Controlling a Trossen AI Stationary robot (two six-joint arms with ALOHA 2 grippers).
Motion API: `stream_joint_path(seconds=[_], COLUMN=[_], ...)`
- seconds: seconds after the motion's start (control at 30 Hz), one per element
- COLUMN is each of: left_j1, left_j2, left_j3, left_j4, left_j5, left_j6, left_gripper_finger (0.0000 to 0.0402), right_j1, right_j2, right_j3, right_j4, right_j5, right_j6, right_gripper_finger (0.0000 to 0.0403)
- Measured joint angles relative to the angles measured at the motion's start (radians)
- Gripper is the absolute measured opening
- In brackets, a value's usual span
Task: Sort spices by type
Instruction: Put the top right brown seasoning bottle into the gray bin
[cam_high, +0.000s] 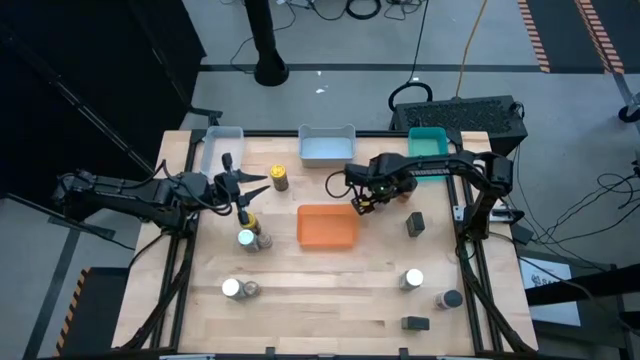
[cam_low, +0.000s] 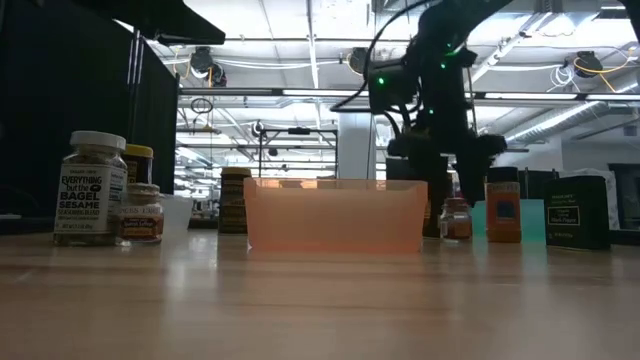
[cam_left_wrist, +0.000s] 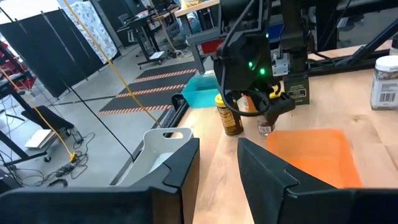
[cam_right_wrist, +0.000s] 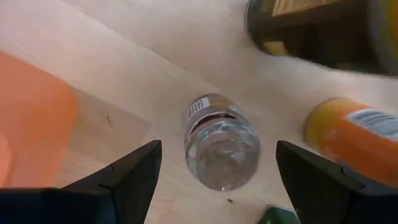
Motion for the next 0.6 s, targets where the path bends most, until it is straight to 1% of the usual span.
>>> stream_joint_path(seconds=[0.13,0.53,0.6], left_j1=[0.0,0.0,0.0], left_j2=[0.0,0.0,0.0], left_j3=[0.0,0.0,0.0], left_j4=[0.001,0.004,0.004], left_j5=[0.0,0.0,0.0], left_j6=[-0.014,-0.014,-0.014], left_gripper_finger=[0.0115,0.0115,0.0115], right_j1=[0.0,0.0,0.0], right_j2=[0.0,-0.001,-0.001], right_j3=[-0.046,-0.058,-0.058], right_j4=[0.075,0.1,0.097], right_j5=[-0.005,-0.002,-0.004], right_j6=[0.004,0.014,0.017], right_gripper_finger=[0.0298,0.0297,0.0291])
